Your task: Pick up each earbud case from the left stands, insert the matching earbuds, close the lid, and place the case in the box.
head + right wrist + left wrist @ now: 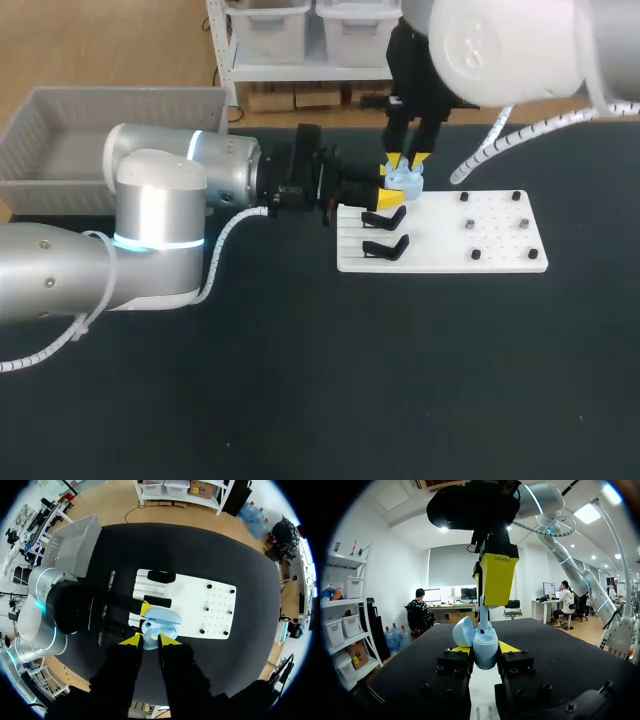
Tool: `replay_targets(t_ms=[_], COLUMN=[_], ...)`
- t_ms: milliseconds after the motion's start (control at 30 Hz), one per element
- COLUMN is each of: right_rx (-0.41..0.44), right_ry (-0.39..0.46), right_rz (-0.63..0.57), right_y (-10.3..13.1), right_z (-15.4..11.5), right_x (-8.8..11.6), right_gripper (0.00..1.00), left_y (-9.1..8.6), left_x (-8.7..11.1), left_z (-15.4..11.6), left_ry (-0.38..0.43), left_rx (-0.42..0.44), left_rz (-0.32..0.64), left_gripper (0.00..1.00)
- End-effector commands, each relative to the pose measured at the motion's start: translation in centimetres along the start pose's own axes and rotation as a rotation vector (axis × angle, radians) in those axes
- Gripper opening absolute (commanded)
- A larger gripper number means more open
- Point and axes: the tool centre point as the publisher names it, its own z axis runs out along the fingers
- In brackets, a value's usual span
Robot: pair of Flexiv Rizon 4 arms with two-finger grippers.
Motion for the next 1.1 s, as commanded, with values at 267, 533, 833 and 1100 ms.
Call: replay_targets(t_ms=[267, 533, 833, 1100], right_rx=[0.002, -0.008, -0.012, -0.011], right_ry=[-0.045, -0.042, -0.051, -0.045], right_rz=[0.006, -0.009, -0.018, -0.019], right_y=[-0.2, 0.2, 0.3, 0.2], right_z=[0.7, 0.8, 0.9, 1.1], right_x=[0.5, 0.4, -0.1, -0.2], right_gripper=[0.00, 0.00, 0.00, 0.00], left_y=[-0.1, -0.1, -0.1, -0.1], left_x=[0.0, 0.0, 0.0, 0.0], left_z=[0.0, 0.0, 0.0, 0.0], left_ry=[-0.001, -0.001, -0.001, -0.001], left_rx=[-0.004, -0.004, -0.004, -0.004], left_rz=[0.002, 0.002, 0.002, 0.002], left_gripper=[0.00, 0.00, 0.00, 0.00])
